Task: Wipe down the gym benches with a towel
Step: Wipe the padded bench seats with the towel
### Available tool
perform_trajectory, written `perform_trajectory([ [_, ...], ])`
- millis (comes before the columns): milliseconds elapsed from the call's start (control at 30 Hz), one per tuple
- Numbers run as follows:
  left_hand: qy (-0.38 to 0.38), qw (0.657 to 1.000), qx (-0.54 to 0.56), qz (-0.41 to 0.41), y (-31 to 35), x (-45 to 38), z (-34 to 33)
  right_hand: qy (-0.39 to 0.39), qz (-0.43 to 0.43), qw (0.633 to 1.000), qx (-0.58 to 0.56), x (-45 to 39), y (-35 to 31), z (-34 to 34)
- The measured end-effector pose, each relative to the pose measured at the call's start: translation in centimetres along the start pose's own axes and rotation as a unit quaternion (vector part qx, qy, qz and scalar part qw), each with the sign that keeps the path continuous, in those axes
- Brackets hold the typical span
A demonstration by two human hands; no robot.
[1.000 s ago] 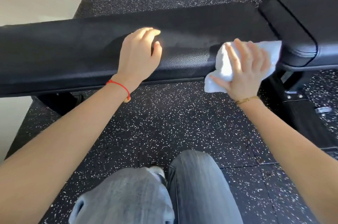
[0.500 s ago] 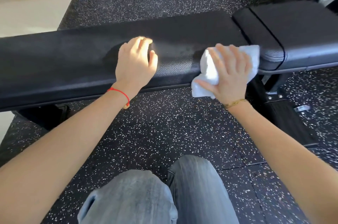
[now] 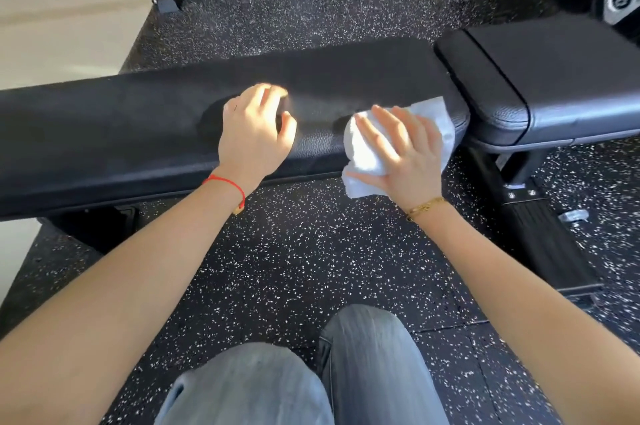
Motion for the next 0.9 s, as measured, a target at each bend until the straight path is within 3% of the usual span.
perform_trajectory([
  [133,-0.013,1.000,-0.006,0.005,0.2,0.0,0.1,-0.022,-0.064,0.996,-0.057,-1.4,0.3,0.5],
  [300,-0.024,1.000,0.015,0.006,-0.2,-0.4,-0.1,-0.133,-0.181,0.965,-0.134,-3.8,1.8,0.2],
  [567,-0.062,0.994,0.088,0.003,2.1,-3.9,-0.7,-0.166,-0.243,0.951,-0.097,-5.1,4.3,2.6],
  [900,-0.100,0.985,0.131,-0.040,14.0,-6.3,-2.0,-0.145,-0.273,0.951,0.012,-4.3,12.1,9.4],
])
Point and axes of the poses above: each hand's wrist, its own x-axis away from the middle knuckle, its own z-axis out of the back of the hand, y = z × x, the point moved 8 cm from there along -x, towards the middle knuckle, and after that the axes turned 14 degrees about -x, right-handed, at the moved point
